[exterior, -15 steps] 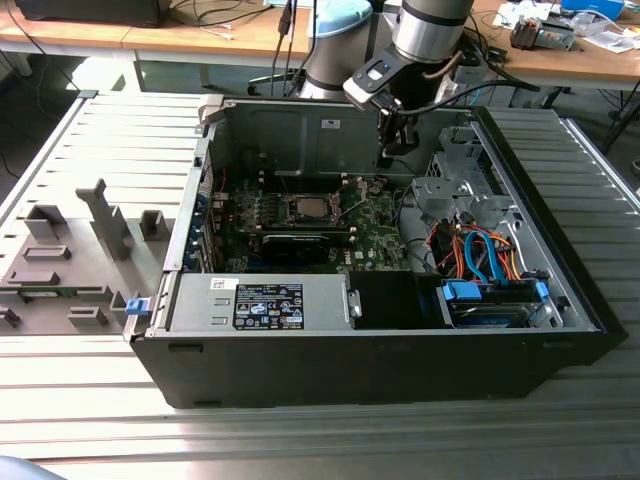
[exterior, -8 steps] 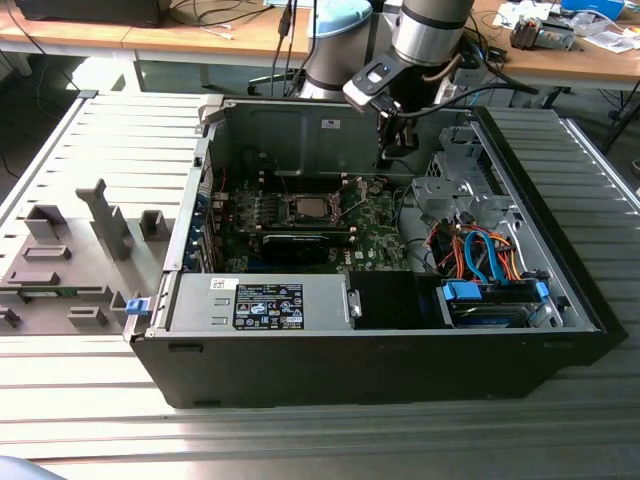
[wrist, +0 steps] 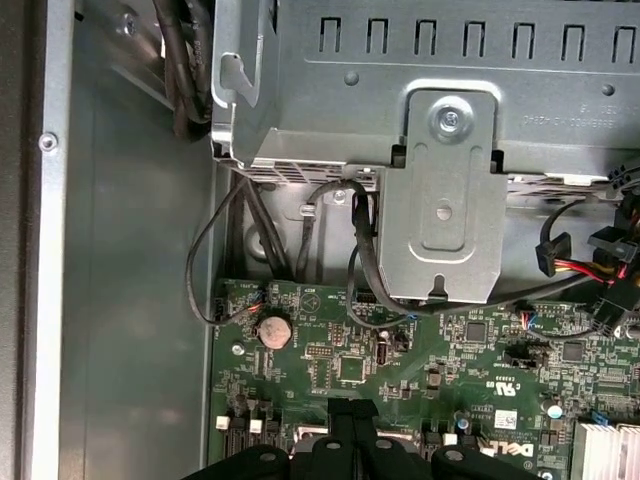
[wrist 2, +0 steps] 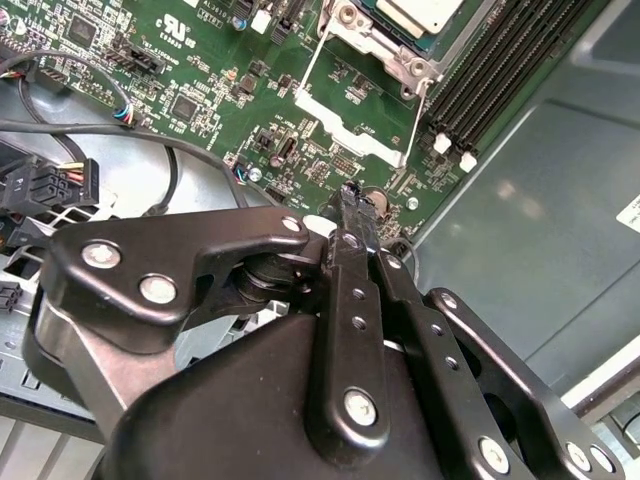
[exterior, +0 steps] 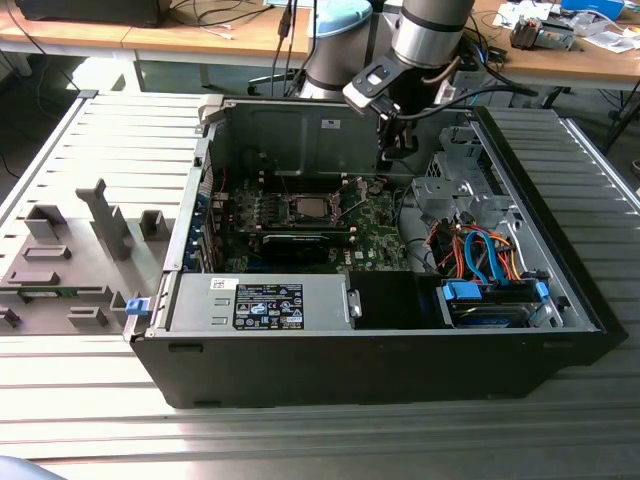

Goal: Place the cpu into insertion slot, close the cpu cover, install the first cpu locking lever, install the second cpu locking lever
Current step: 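Close the cpu cover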

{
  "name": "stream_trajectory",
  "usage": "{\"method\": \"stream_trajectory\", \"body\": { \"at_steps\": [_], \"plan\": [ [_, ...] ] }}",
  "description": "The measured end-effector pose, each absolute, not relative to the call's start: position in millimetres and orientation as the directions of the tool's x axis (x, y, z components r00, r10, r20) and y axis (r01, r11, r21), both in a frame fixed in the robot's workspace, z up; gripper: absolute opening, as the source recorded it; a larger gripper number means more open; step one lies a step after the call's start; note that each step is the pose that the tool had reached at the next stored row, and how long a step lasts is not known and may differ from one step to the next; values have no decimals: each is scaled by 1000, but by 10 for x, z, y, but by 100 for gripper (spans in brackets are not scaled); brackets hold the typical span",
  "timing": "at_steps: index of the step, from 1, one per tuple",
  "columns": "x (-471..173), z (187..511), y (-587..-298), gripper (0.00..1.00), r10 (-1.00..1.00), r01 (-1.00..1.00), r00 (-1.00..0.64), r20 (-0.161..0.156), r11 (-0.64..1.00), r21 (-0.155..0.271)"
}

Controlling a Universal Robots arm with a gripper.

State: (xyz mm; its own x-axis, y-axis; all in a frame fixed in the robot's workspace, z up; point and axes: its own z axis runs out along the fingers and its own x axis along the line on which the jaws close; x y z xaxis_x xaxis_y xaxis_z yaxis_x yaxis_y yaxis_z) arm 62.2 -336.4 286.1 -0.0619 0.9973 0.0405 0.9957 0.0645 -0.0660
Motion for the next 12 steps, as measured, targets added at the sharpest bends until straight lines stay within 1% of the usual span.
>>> {"method": "stream_trajectory", "body": {
  "at_steps": [12],
  "plan": [
    [623,2804,-3364,11,997,996,-62,41,65,-66]
  ]
}}
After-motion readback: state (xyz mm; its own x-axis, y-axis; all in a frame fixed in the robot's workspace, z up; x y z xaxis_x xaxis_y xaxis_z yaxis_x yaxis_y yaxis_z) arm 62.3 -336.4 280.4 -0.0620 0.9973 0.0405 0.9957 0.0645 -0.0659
